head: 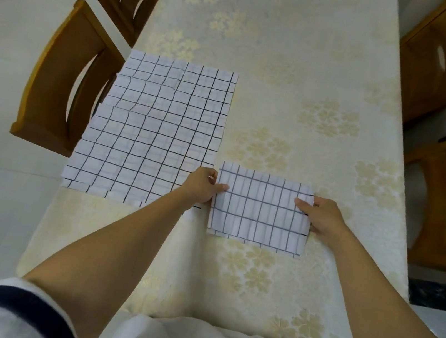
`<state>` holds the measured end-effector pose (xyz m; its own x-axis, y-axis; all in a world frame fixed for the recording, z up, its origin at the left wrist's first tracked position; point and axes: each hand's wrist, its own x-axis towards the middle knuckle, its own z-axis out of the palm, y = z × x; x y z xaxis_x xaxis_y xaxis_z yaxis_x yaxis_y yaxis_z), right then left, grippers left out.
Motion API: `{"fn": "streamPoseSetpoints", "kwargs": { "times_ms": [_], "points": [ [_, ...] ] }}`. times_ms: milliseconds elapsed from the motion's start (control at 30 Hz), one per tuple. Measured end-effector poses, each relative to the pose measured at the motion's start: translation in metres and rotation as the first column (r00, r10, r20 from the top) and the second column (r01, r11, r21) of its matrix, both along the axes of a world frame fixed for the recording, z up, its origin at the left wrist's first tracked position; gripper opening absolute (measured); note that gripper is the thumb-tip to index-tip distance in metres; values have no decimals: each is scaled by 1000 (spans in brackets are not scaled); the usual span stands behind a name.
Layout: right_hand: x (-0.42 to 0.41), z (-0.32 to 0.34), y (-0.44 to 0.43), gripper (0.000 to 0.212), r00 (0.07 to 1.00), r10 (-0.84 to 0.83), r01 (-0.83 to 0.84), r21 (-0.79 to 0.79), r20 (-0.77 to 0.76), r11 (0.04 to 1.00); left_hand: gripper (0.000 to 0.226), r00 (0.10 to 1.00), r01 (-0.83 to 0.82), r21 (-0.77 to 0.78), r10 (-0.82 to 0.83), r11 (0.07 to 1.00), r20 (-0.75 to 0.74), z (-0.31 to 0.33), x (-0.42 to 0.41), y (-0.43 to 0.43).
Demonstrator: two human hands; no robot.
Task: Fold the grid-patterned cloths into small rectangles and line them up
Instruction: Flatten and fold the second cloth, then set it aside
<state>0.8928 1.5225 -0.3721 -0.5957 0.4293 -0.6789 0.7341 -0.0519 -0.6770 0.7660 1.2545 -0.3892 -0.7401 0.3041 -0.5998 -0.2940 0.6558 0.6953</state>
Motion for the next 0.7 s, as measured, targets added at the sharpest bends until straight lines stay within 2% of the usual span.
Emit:
{"fn": "streamPoseSetpoints", "kwargs": {
  "times_ms": [133, 233, 300, 333, 367, 433, 533, 633, 667, 700],
  "points": [
    [5, -10, 2, 37, 997, 80, -75, 327, -4, 942, 33, 992, 30, -92, -41, 995, -116, 3, 5, 1],
    [7, -10, -2, 41, 997, 80, -78, 550, 20, 832, 46, 938, 127, -276, -206, 953, -279, 11, 12, 6],
    [8, -8, -9, 43, 996, 79, -26, 744, -37, 668, 56, 778, 152, -441, -382, 884, -498, 11, 20, 10],
    [8, -6, -16, 42, 987, 120, 11, 803, -103, 596, 59, 679, 174, -466, -448, 868, -582, 13, 25, 14],
    [6, -5, -26, 40, 966, 198, 24, 816, -169, 578, 63, 610, 236, -461, -500, 855, -615, 15, 31, 19],
    [-1, -6, -52, 39, 894, 394, -72, 797, -216, 600, 82, 551, 430, -453, -625, 781, -553, 11, 41, 32],
    [-10, -27, -85, 45, 785, 616, -343, 783, -63, 518, 112, 546, 573, -506, -761, 644, -350, -4, 51, 50],
    [-4, -51, -93, 81, 693, 705, -557, 734, 152, 389, 118, 579, 618, -513, -786, 595, -214, -9, 47, 55],
    [0, -55, -90, 81, 679, 705, -586, 731, 207, 349, 121, 573, 623, -531, -797, 575, -190, -8, 45, 55],
    [4, -59, -86, 71, 672, 698, -593, 744, 245, 309, 125, 565, 626, -548, -807, 555, -172, -7, 42, 55]
  ]
}}
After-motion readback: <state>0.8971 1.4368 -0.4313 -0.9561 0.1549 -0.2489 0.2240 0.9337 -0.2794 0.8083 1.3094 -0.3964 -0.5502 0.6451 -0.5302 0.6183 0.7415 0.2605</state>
